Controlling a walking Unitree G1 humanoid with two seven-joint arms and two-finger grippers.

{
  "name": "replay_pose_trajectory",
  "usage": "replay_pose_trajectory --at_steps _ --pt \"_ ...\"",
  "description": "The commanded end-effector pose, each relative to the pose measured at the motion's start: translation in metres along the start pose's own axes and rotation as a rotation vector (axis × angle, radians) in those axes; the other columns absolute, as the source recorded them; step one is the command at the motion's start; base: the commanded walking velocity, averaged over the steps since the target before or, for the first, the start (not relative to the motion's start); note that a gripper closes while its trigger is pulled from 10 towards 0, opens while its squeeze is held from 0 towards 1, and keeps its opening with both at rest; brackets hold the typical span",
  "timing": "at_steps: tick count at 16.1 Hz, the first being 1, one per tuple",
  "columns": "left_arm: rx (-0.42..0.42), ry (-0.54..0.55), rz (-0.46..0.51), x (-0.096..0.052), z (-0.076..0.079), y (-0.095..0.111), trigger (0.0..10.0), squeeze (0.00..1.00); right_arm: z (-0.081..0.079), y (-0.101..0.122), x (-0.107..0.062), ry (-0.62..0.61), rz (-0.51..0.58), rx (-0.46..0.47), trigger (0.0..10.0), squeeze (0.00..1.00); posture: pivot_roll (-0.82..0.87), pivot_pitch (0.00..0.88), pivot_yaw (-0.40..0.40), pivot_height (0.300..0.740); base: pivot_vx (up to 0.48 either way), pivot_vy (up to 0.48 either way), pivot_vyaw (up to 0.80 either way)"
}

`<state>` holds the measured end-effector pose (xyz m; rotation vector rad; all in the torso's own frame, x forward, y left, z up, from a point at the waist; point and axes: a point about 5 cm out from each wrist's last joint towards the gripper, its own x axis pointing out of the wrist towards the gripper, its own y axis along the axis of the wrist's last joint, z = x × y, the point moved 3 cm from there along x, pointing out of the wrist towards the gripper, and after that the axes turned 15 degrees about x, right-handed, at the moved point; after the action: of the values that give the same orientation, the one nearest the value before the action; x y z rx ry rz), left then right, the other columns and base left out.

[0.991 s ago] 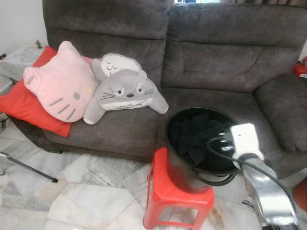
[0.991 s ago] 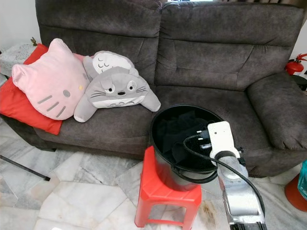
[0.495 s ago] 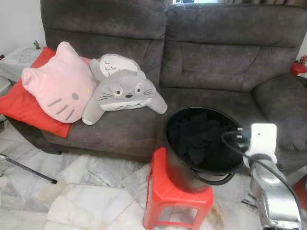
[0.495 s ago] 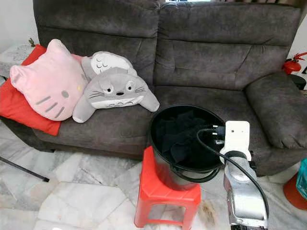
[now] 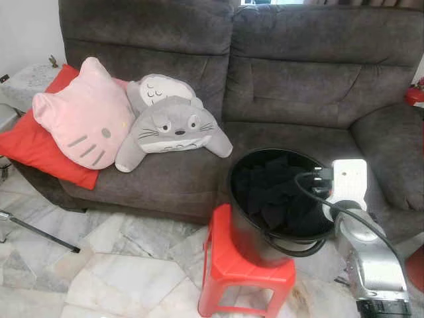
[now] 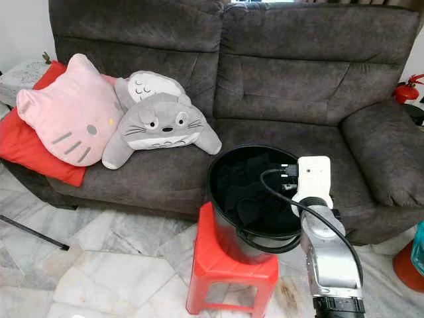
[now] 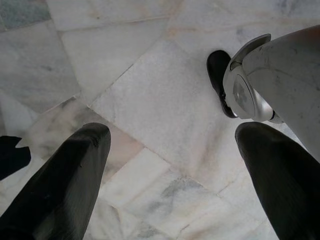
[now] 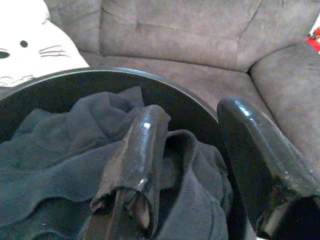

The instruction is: Hang hanger

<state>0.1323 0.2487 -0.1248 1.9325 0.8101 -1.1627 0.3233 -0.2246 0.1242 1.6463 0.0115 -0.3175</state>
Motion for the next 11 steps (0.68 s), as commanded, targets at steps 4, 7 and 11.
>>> replay_pose_trajectory --at_steps 4,7,11 --pt "0.003 0.001 -0.011 0.0 0.001 -0.003 10.0 0.0 0.003 -0.001 0.002 -0.028 -0.012 -0.029 10.0 0.0 -0.1 0.0 -0.023 0.74 0.0 0.0 0.0" --pt "0.001 -0.001 -0.012 0.0 0.001 -0.003 10.0 0.0 -0.004 -0.011 0.002 0.01 -0.063 -0.087 10.0 0.0 -0.1 0.0 -0.023 0.74 0.0 0.0 0.0" --pt "-0.002 -0.006 -0.014 0.0 0.002 -0.003 10.0 0.0 -0.006 -0.019 0.002 0.03 -0.109 -0.138 10.0 0.02 -0.09 0.0 -0.024 0.74 0.0 0.0 0.0"
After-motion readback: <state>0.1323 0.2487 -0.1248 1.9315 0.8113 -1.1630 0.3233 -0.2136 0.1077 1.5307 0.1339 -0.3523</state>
